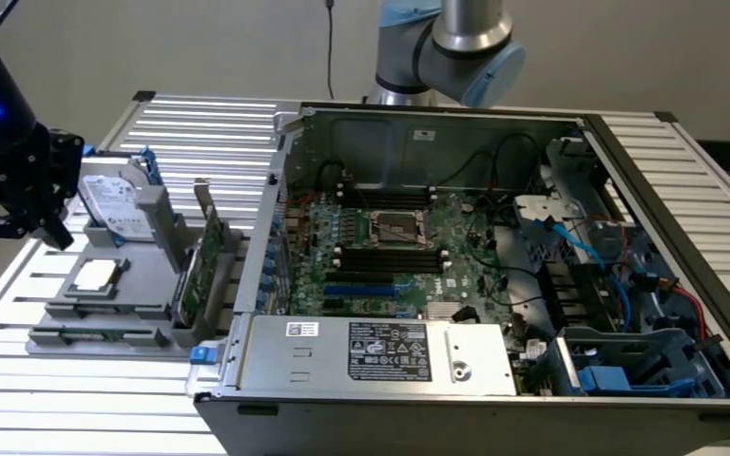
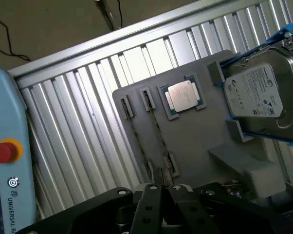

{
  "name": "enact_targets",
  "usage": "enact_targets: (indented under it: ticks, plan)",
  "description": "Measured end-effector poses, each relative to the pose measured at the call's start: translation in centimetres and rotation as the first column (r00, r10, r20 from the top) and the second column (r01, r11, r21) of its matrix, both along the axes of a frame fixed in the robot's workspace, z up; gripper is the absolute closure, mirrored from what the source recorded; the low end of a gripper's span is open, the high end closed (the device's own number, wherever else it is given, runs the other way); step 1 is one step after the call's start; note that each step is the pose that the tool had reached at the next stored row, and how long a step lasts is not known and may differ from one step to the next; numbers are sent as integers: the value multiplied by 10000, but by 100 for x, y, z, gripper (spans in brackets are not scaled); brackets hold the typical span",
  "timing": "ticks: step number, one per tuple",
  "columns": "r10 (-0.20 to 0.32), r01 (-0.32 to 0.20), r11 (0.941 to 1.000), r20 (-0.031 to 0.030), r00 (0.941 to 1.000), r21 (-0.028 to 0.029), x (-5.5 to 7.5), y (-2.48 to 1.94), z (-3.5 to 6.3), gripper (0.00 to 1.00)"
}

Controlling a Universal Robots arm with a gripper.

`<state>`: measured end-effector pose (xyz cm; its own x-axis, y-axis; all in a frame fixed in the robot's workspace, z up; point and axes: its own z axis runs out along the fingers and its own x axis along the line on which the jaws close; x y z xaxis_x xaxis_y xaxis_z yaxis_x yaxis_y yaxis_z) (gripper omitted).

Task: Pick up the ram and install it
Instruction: 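Pick up the ram and move it above insertion slot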

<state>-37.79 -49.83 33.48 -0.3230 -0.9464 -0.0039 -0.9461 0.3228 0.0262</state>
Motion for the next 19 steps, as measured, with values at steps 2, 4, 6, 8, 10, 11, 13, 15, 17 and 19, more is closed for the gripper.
enact_targets:
  ticks: [2, 4, 6, 8, 10, 11, 13, 15, 17, 19]
  plan:
    - [375, -375, 9993, 0, 9993, 0, 0, 0, -16, 89]
    - [734, -734, 9973, 1, 9973, 1, 0, 0, -31, 89]
    - [1092, -1092, 9940, 1, 9940, 1, 0, 0, -46, 89]
    - [1449, -1449, 9894, 1, 9894, 0, 0, 0, -60, 89]
    - [1805, -1805, 9836, 0, 9836, 1, 0, 0, -75, 89]
    - [1996, -1996, 9799, 0, 9799, 1, 0, 0, -83, 89]
    - [2342, -2342, 9722, 0, 9722, 1, 0, 0, -99, 89]
    - [2691, -2691, 9631, 1, 9631, 1, 0, 0, -116, 89]
    - [3052, -3052, 9523, 1, 9523, 1, 0, 0, -134, 89]
    - [3397, -3397, 9405, 0, 9405, 1, 0, 0, -151, 89]
